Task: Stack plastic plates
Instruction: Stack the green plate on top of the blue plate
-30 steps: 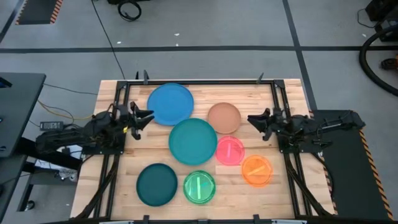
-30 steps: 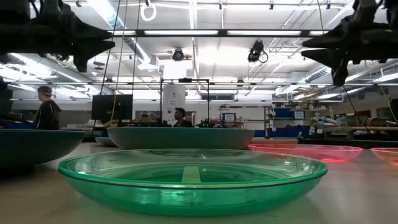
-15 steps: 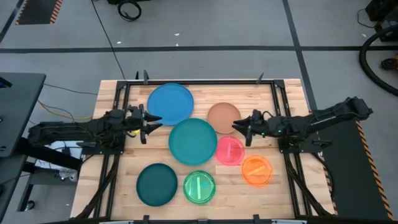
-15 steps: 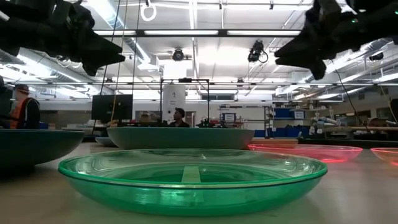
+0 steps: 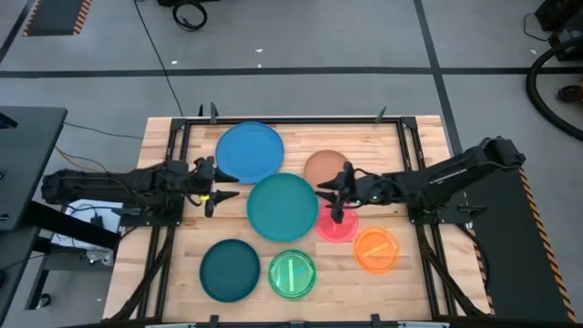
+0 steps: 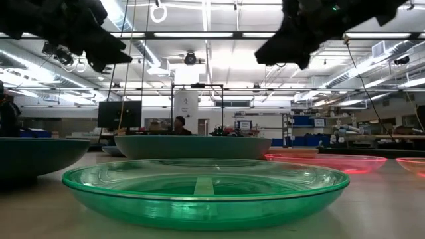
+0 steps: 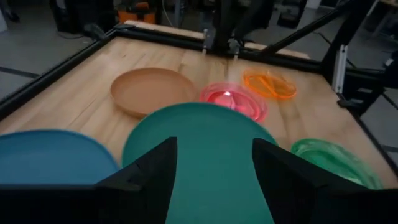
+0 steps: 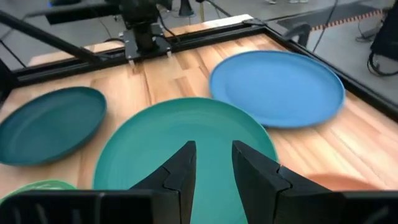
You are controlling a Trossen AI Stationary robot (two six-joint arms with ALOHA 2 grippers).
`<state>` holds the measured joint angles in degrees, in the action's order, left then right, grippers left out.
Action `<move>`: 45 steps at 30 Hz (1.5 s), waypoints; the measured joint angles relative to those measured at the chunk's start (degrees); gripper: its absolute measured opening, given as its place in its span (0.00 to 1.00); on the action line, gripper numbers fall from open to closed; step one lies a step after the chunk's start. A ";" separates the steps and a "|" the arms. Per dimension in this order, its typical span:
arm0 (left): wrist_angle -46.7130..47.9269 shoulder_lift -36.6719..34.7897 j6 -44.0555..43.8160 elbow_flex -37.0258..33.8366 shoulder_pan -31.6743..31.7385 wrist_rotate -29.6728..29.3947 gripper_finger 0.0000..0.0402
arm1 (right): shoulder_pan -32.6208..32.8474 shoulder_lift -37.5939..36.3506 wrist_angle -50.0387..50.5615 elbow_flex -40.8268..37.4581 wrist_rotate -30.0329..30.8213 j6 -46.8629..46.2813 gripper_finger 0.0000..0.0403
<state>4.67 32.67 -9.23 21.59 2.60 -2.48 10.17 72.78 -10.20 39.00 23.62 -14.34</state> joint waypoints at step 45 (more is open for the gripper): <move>5.32 12.71 -2.58 6.27 -4.73 -5.46 0.54 | 6.56 39.43 44.13 36.75 -16.18 32.23 0.40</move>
<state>9.99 45.39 -11.81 27.86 -2.13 -7.94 16.73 112.21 33.93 75.75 7.44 17.89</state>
